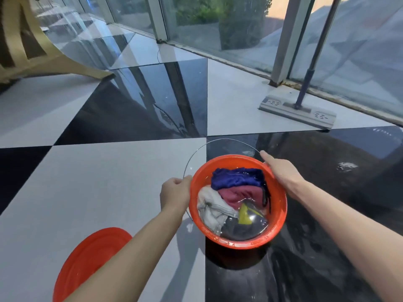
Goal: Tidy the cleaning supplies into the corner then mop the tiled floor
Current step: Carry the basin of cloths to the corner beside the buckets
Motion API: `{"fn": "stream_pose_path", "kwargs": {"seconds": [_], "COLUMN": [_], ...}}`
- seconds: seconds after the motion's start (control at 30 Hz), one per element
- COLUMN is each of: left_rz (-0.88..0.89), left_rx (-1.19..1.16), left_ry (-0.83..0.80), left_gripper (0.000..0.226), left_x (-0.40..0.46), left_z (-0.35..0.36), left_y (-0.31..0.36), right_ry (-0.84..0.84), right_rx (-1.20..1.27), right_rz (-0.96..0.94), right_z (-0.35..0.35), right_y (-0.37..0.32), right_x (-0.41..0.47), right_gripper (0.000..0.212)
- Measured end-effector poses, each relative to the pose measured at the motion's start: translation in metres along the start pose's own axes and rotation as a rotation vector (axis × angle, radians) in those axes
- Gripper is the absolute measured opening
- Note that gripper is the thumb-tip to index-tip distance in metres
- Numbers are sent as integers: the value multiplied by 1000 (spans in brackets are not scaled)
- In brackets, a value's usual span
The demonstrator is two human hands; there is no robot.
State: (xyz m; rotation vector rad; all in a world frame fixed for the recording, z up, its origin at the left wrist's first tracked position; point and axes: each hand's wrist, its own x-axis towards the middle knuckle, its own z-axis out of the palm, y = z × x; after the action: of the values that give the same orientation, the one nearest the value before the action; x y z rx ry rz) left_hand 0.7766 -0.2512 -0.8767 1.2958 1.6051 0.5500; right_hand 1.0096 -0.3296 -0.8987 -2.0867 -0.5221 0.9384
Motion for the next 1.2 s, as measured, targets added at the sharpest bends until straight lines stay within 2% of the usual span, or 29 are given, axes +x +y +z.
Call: {"fn": "stream_pose_path", "kwargs": {"seconds": [0.07, 0.2, 0.37, 0.43, 0.53, 0.73, 0.9, 1.2], "left_rz": [141, 291, 279, 258, 253, 458, 575, 625], "left_rx": [82, 78, 100, 125, 192, 303, 432, 697], "left_ry": [-10, -225, -526, -598, -685, -663, -666, -746], "left_gripper": [27, 36, 48, 52, 56, 61, 56, 56], "left_x": [-4, -14, -26, -28, -33, -40, -46, -70], "left_z": [1, 7, 4, -2, -4, 6, -1, -5], "left_y": [11, 48, 71, 73, 74, 68, 76, 87], "right_ry": [59, 80, 54, -44, -185, -331, -372, -321], "right_rx": [-105, -179, -276, -336, -399, -564, -600, -425], "right_rz": [-95, -252, -521, -582, -589, -602, -541, -346], "right_z": [0, -13, -29, -27, -27, -25, -31, -48], "right_y": [1, -10, -28, -44, -65, -79, -83, -56], "right_x": [-5, -21, -32, -37, -44, -65, -76, -127], "right_gripper": [42, 37, 11, 15, 29, 33, 34, 30]}}
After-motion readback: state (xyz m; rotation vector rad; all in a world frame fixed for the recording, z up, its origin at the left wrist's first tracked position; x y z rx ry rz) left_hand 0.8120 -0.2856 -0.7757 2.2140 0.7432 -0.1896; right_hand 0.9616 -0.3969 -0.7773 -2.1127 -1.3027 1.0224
